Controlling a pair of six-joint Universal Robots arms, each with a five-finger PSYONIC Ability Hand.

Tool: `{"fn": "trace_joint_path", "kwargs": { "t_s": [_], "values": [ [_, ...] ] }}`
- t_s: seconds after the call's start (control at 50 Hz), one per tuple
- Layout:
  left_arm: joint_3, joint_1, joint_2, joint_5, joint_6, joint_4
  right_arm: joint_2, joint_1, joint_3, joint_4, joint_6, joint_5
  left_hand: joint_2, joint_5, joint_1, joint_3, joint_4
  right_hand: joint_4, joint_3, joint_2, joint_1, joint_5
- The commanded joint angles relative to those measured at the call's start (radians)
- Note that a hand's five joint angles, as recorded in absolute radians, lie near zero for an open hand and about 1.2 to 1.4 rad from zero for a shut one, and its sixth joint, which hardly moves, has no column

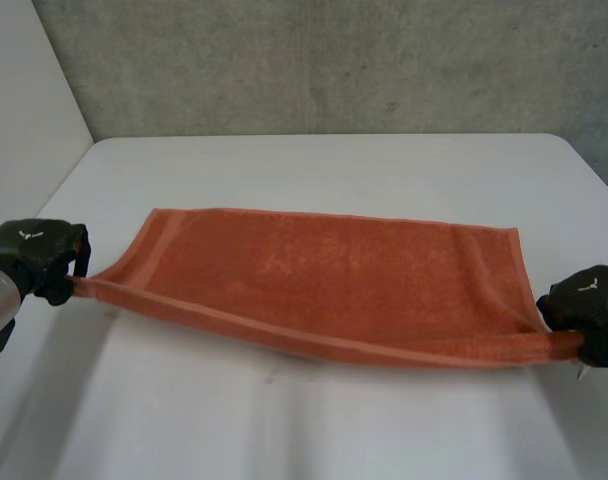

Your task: Fold the laundry

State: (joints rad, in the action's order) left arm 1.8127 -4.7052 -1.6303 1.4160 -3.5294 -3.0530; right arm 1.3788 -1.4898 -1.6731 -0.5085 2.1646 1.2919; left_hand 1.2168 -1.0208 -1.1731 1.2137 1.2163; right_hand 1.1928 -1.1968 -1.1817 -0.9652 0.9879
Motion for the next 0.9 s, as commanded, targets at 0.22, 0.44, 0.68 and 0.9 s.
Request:
{"fn": "trace_joint_path", "kwargs": {
  "t_s": [0.22, 0.44, 0.68, 0.9],
  "values": [
    [-0.260, 0.028, -0.359, 0.011, 0.009, -0.207, -0.329, -0.066, 0.263, 0.232, 0.151, 0.023, 0.179, -0.201, -0.223, 0.183, 0.180, 0.203, -0.199, -0.215, -0.431, 0.234],
    [-0.504, 0.099, -0.623, 0.040, 0.009, -0.329, -0.553, -0.138, 0.524, 0.312, 0.248, 0.093, 0.179, -0.201, -0.223, 0.183, 0.180, 0.203, -0.199, -0.215, -0.431, 0.234],
    [-0.641, 0.119, -0.792, 0.063, 0.000, -0.473, -0.649, -0.181, 0.621, 0.481, 0.251, 0.181, 0.179, -0.201, -0.223, 0.183, 0.180, 0.203, -0.199, -0.215, -0.431, 0.234],
    [-0.671, 0.122, -0.844, 0.049, -0.002, -0.541, -0.715, -0.198, 0.687, 0.513, 0.247, 0.187, 0.179, -0.201, -0.223, 0.183, 0.180, 0.203, -0.199, -0.215, -0.431, 0.234]
  ]
}}
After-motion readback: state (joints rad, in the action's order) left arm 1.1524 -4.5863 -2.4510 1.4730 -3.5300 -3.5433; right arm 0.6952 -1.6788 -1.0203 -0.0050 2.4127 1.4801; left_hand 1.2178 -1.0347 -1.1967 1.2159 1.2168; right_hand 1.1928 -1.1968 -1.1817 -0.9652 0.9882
